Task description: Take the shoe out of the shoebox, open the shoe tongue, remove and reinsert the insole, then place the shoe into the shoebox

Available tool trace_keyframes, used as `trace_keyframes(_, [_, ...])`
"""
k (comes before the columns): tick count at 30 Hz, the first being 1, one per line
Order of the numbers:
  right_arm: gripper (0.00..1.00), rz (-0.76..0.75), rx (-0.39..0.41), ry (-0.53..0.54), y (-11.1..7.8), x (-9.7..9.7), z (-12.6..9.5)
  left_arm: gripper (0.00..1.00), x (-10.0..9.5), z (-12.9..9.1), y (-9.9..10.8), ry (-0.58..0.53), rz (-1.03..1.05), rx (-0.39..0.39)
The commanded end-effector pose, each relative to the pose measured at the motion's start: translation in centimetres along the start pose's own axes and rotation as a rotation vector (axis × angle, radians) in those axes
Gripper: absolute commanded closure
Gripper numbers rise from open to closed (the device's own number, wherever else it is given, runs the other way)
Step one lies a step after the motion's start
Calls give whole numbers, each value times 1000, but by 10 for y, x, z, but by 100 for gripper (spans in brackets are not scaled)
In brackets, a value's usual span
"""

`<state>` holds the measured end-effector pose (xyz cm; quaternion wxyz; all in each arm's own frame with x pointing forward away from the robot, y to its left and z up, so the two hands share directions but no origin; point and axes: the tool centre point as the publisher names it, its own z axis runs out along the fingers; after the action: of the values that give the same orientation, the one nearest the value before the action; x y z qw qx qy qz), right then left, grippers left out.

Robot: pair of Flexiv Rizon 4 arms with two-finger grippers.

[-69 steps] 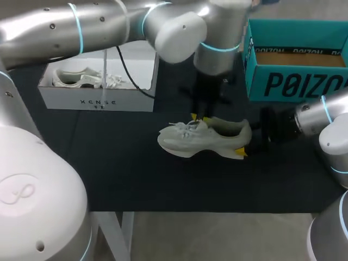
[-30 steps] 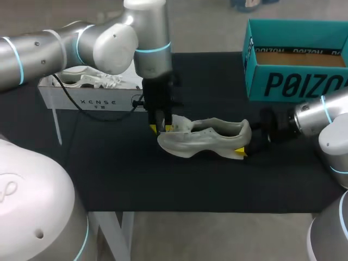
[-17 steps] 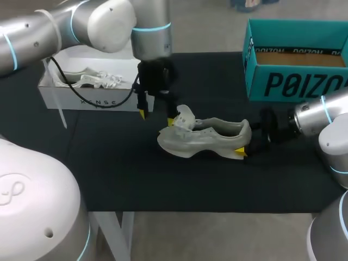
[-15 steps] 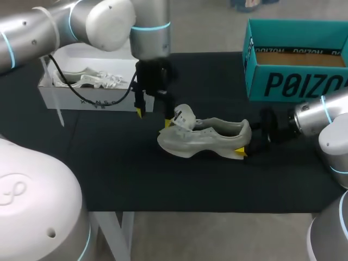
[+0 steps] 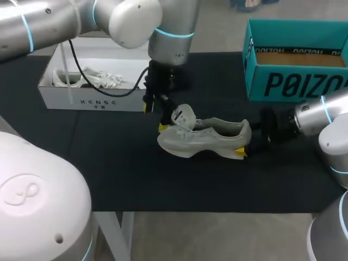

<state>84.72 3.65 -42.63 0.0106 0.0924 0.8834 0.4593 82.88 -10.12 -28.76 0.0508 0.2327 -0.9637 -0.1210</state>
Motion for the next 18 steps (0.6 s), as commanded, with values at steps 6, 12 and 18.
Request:
trace_keyframes(6, [100, 1, 2, -1, 0, -1, 1, 100, 13, -56, -36, -772, 653, 224])
trace_keyframes(12, [100, 1, 2, -1, 0, -1, 1, 100, 18, -64, -47, -772, 675, 263])
trace_keyframes(18, [100, 1, 2, -1, 0, -1, 1, 100, 18, -64, -47, -772, 675, 263])
